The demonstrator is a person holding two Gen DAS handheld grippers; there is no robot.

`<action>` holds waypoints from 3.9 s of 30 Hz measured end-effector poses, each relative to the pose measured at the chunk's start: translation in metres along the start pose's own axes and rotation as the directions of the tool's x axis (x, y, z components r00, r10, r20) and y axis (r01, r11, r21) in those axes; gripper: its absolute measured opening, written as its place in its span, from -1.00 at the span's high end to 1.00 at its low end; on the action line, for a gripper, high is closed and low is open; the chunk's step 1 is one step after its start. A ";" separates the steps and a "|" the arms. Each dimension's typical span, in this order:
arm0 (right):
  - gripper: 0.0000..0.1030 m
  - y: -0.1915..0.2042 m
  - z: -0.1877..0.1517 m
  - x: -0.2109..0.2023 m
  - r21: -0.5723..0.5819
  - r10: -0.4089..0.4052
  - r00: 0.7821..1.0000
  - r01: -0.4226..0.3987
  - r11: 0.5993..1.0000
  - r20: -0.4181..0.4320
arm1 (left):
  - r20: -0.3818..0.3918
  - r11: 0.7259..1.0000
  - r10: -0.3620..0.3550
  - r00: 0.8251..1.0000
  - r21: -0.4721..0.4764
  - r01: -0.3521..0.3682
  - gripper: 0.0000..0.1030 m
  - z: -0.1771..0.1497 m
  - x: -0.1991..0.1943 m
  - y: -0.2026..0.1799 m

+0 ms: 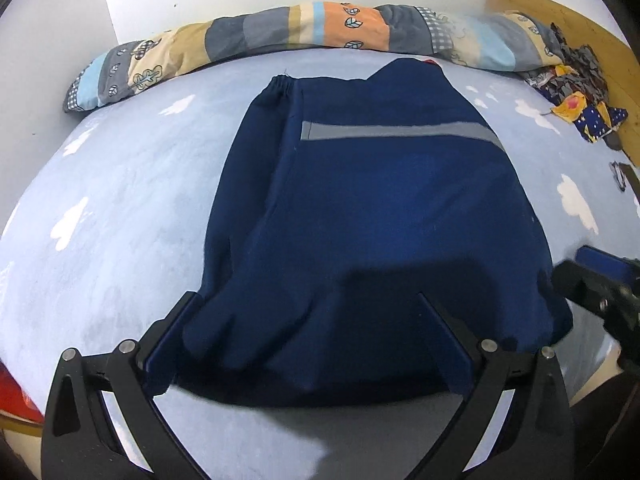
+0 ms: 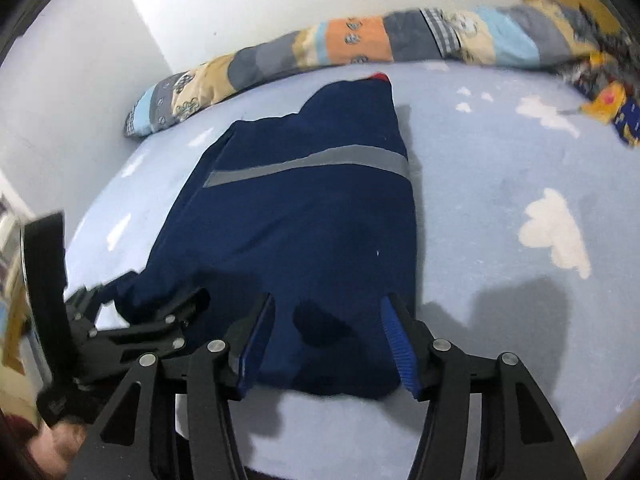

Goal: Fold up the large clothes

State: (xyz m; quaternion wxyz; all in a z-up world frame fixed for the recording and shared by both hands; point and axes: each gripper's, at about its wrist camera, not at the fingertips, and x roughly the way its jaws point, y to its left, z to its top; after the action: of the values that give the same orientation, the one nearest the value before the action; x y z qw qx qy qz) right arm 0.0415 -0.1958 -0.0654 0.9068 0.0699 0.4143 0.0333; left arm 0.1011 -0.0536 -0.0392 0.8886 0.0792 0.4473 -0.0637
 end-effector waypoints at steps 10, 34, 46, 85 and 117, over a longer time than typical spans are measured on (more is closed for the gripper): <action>-0.10 0.002 -0.018 0.010 -0.027 -0.026 0.997 0.024 0.999 -0.070 | -0.018 1.000 0.011 1.000 0.004 -0.011 -1.00 -0.011 0.002 0.008; -0.30 0.017 -0.057 -0.077 -0.020 0.018 0.987 -0.015 1.000 0.159 | 0.210 0.998 -0.052 0.976 -0.024 0.059 -1.00 -0.051 -0.105 0.018; -0.84 0.045 -0.075 -0.095 -0.132 -0.054 0.975 0.083 0.988 0.215 | 0.254 0.998 -0.053 0.966 0.033 0.046 -1.00 -0.063 -0.131 0.013; -0.84 0.043 -0.075 -0.085 -0.118 -0.063 0.982 0.085 0.989 0.178 | 0.200 0.997 0.062 0.978 0.025 -0.068 -1.00 -0.059 -0.124 0.011; -0.84 0.041 -0.076 -0.081 -0.130 -0.058 0.985 0.080 0.988 0.164 | 0.155 0.999 0.042 0.987 -0.001 -0.042 -1.00 -0.059 -0.115 0.017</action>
State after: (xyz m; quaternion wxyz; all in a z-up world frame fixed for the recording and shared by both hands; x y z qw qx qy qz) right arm -0.0691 -0.1576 -0.0476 0.9403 -0.0042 0.3394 0.0242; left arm -0.0101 -0.0202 0.0204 0.9217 0.0843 0.3751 -0.0515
